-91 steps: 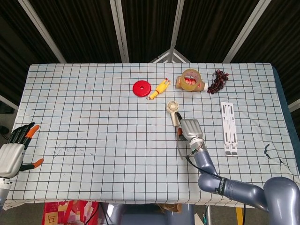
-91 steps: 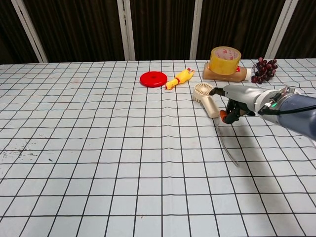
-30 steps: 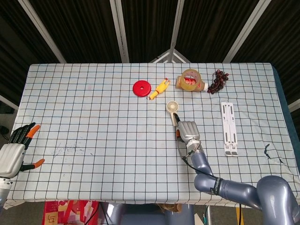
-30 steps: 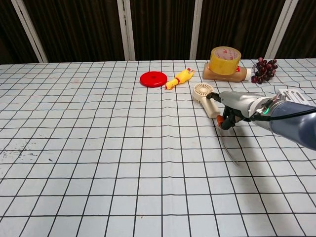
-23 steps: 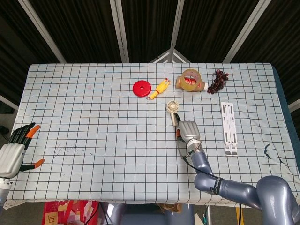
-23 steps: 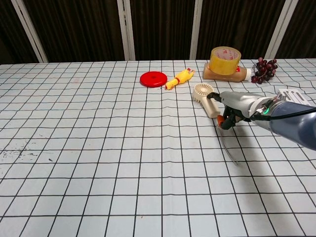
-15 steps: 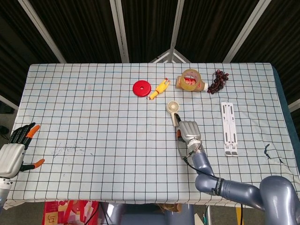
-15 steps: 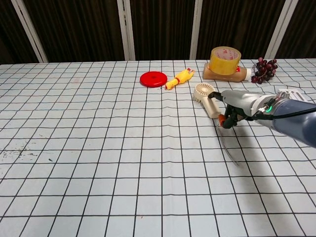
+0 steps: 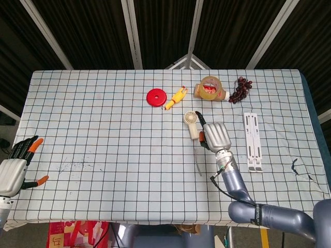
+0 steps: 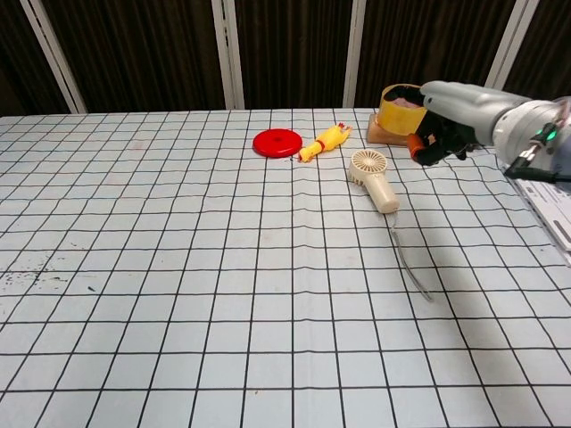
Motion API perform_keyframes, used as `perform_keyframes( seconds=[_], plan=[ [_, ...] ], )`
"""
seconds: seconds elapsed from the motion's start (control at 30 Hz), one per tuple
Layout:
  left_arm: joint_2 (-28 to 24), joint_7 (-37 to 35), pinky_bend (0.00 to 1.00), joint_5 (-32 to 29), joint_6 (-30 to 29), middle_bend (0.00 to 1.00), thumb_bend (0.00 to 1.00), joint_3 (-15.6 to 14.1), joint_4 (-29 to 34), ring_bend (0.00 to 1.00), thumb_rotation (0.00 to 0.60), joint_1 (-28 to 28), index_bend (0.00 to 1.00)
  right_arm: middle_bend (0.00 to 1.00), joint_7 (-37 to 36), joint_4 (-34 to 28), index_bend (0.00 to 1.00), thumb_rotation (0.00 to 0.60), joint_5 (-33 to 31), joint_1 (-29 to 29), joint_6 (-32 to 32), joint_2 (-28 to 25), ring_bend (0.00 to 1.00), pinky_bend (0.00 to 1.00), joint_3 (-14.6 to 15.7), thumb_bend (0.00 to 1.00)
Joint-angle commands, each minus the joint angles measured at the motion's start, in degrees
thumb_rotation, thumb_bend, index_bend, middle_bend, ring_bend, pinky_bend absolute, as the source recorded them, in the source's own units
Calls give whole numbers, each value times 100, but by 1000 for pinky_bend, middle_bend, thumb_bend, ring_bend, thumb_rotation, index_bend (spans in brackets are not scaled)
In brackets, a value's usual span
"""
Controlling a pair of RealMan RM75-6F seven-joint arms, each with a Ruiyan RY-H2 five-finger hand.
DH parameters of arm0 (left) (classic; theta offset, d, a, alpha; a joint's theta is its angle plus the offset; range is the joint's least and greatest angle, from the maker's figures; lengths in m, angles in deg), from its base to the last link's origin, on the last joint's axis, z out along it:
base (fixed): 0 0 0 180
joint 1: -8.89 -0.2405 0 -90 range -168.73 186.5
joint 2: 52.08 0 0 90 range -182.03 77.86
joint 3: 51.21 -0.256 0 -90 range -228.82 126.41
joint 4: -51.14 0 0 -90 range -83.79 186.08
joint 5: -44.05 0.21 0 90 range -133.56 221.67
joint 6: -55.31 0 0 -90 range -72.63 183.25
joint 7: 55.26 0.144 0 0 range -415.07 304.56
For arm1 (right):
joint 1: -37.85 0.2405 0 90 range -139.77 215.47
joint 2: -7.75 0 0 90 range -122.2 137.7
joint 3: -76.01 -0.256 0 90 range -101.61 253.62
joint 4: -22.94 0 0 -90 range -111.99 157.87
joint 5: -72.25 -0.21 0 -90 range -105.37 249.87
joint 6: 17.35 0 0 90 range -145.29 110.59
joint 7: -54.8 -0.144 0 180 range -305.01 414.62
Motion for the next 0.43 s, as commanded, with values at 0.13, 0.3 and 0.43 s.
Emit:
perform_keyframes(
  seconds=[0.13,0.3,0.43],
  plan=[
    [22,92,0,-4,-55,0,35,1,-33,0,600,-29,0,196,-535,-1117,0,600,1234,-1102,-806,-1415,159,122,862,572],
    [151,467,0,100,-251,0,35,-6,-134,0,600,-89,0,3,-1158,-1147,0,600,2476,-2322,-1844,-2416,0,9,1914,492],
    [274,713,0,184,-399,0,35,-14,-206,0,600,-138,0,0,-1987,-678,0,600,3084,-3004,-2379,-2599,0,0,2283,472]
  ],
)
